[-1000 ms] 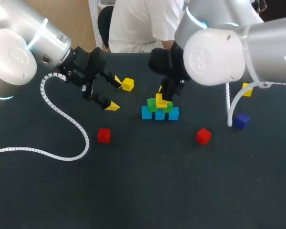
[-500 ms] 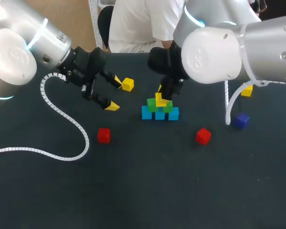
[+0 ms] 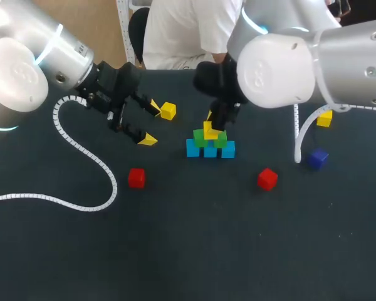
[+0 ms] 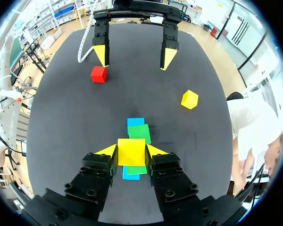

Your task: Place the blue cubes, place green cubes on the blue cubes, place the yellow cubes on the green cubes, then place the red cubes on the yellow cubes, and place purple cube on the red cubes.

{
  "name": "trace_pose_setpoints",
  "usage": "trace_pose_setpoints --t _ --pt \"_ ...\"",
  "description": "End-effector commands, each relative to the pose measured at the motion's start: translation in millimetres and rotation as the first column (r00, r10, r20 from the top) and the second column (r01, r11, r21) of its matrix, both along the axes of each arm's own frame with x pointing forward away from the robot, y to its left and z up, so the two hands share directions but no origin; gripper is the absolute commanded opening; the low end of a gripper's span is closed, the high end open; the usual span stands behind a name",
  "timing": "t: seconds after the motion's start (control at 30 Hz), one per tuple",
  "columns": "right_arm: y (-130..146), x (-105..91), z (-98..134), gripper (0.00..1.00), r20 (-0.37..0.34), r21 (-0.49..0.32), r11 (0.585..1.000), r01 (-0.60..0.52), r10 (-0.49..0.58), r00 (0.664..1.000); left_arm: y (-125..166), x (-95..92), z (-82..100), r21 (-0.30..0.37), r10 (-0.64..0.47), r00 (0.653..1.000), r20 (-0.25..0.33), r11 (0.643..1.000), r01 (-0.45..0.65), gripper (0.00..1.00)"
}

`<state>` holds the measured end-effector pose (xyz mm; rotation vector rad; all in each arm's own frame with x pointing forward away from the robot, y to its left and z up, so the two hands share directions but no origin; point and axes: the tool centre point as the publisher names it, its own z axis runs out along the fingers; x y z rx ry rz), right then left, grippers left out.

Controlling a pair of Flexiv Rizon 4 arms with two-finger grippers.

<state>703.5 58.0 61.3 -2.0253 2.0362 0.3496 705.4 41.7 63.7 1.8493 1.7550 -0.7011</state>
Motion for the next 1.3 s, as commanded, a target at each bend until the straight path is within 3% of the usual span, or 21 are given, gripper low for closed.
trace_pose_setpoints --t 0.03,1.3 --pt "0.6 3.3 -2.7 0.00 -0.009 -0.001 1.000 -0.001 0.001 1.000 0.0 1.3 0.0 0.003 -0.002 1.000 -0.003 1.000 0.002 1.00" --pt "-0.9 13.2 -2.8 0.00 -0.009 0.002 1.000 0.007 -0.007 1.000 0.0 1.3 0.0 0.003 -0.002 1.000 -0.003 1.000 0.002 1.00"
